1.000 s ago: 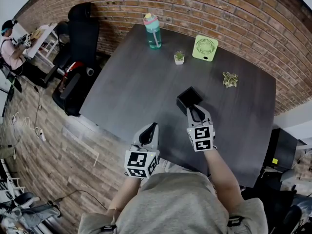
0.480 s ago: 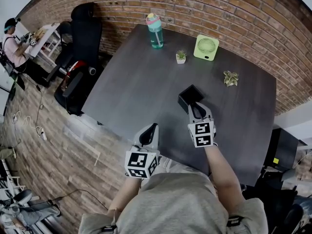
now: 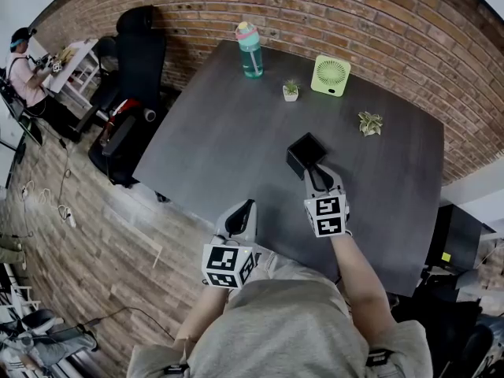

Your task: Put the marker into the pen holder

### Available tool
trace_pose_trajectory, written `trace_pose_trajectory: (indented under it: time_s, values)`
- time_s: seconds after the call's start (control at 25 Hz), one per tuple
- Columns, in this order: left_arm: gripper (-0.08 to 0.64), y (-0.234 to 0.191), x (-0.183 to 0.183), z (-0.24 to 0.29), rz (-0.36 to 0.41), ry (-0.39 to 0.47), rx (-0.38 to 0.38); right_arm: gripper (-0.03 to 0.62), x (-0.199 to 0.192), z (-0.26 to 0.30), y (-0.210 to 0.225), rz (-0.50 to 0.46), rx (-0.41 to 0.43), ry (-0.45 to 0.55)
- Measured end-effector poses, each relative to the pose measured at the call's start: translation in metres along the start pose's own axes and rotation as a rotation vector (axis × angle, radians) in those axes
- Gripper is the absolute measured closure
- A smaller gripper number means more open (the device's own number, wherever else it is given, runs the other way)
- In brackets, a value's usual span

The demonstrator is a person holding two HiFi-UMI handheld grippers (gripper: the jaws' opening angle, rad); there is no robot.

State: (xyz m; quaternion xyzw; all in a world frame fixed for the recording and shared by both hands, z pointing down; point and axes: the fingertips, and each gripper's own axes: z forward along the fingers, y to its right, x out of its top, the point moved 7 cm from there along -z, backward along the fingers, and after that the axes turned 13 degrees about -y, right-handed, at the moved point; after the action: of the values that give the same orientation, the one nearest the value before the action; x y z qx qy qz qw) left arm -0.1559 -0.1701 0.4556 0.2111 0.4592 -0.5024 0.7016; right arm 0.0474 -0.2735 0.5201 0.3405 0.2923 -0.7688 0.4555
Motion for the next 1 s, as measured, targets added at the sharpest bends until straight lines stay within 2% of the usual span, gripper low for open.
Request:
trace_pose_trajectory:
  time_s: [0.72,1.0]
  values:
    - [0.538,0.036,-0.028,-0.046,0.021,0.035,-0.008,0.522,-0.016,-0.088,-0.024,0.004,-0.013,0.112]
    - [0.538,0.057,-0.042,-0.070,0.021,0.049,-0.003,0.558,-0.030,-0.138,-0.032,0.014,-0.023,0.152]
